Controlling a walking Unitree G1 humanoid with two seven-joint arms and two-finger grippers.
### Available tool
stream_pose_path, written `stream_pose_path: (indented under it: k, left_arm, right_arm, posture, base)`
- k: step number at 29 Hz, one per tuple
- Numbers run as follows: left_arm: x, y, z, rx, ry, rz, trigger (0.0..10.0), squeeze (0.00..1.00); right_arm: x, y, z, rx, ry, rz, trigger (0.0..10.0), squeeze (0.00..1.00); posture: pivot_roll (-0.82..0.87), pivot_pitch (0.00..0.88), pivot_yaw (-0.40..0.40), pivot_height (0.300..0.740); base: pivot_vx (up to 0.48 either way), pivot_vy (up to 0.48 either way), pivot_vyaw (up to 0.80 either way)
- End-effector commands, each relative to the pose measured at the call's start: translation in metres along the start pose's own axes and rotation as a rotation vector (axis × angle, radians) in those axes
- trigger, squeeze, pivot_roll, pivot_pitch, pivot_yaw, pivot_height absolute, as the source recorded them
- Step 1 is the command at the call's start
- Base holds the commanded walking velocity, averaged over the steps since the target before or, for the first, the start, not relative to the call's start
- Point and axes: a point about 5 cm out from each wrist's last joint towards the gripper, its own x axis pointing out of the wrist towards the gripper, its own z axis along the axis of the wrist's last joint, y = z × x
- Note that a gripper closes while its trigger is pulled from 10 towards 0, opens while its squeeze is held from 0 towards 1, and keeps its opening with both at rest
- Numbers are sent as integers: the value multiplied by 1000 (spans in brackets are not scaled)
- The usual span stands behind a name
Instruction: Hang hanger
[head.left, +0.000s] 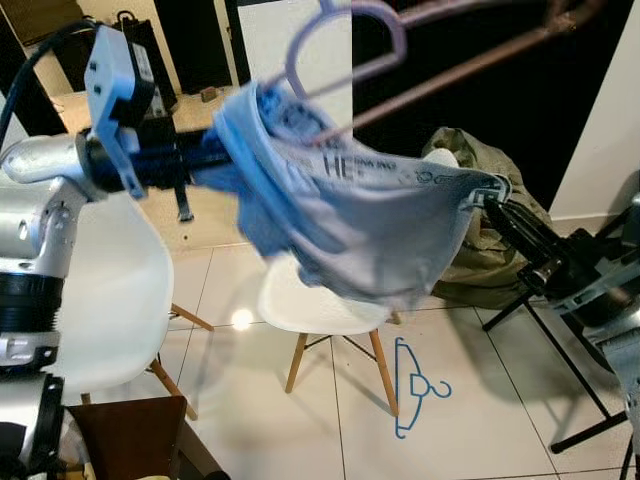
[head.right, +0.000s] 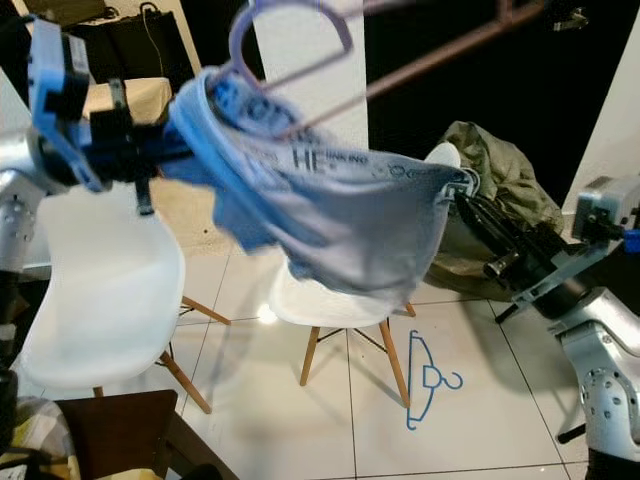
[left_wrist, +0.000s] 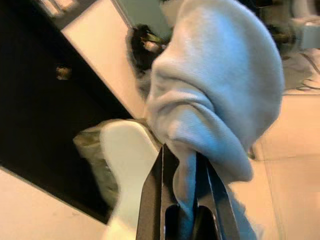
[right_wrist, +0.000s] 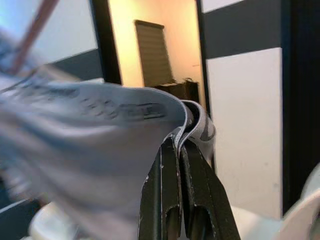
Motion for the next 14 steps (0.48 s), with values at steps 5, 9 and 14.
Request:
stream_pose_path:
  k: [5,9,14]
  left_arm:
    - [-24,2,-9,-27,118,-24,10000,0]
    - [-29,4,-10,-26,144,-13,10000,0]
    - [-46,12,-19,3,292,75,10000,0]
  right_arm:
    - [-2,-8,4,-29,2,-35,0,0]
    - [-3,-8,4,-32,3,-29,0,0]
    - [-4,-5,10,-40,-16,14,0,0]
  posture:
    - [-112,0,90,710]
    - [-113,0,90,710]
    - [-109,0,94,710]
  base:
    - [0,0,0]
    - [0,0,0]
    - [0,0,0]
